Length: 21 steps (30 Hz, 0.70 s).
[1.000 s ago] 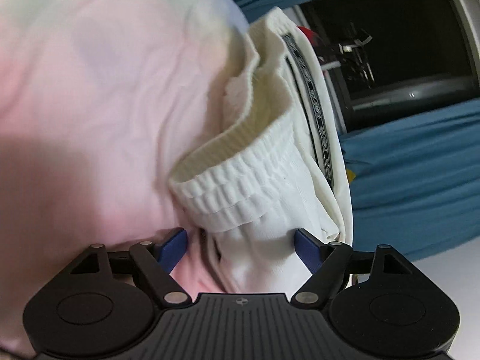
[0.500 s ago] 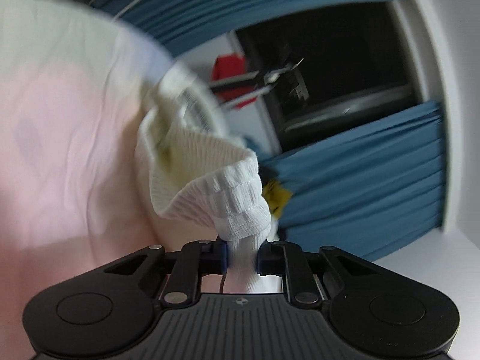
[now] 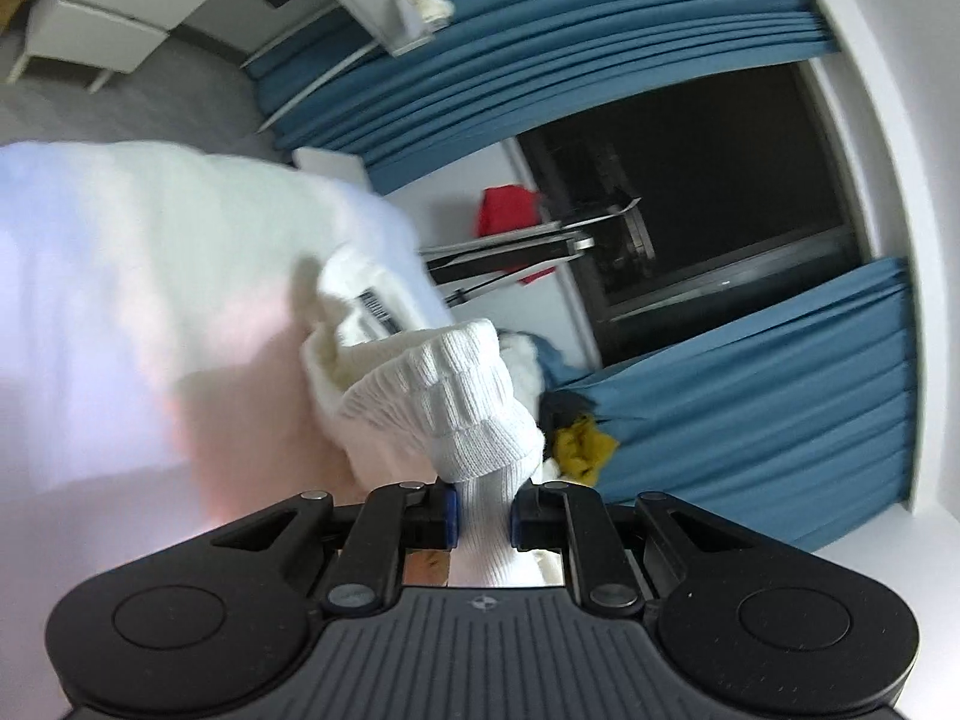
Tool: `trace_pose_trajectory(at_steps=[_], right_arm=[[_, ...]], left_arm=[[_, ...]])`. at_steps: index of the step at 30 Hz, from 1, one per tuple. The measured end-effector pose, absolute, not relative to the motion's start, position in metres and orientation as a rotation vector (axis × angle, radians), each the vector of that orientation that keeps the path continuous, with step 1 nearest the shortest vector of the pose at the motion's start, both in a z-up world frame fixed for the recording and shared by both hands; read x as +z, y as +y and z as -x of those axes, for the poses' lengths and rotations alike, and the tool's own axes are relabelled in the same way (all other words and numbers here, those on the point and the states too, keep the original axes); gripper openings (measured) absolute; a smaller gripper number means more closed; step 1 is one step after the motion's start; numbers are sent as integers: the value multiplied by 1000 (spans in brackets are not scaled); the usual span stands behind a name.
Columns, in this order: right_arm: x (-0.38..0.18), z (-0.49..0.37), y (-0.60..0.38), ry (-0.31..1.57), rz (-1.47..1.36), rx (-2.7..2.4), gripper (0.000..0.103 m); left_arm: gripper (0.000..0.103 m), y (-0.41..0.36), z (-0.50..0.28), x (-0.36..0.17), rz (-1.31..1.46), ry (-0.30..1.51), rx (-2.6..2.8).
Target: Fold clothes
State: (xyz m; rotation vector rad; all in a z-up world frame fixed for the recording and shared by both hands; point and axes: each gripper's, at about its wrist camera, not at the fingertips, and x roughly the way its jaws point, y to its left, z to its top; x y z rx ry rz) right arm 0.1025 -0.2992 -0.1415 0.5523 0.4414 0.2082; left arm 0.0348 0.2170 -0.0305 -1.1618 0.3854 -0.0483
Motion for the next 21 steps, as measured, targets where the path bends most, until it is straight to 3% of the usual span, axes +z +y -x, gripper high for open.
trace_pose_trajectory(at_steps=[5,10,12,21], right_arm=[[-134,-147,-329,529,-702,205,18],[-122,-223,-351,530,-735,149,45],[-120,-255,-354,531,-691,90,62],[-136,-361,-340,672,-400,-213,61]], left_arm=[[16,232,-38,-49,1223,417,-2],[16,237,-56,-61,1144,395,83],[16,240,-64,-71,1140,408,105],[16,245,-104,-96,1076,474,135]])
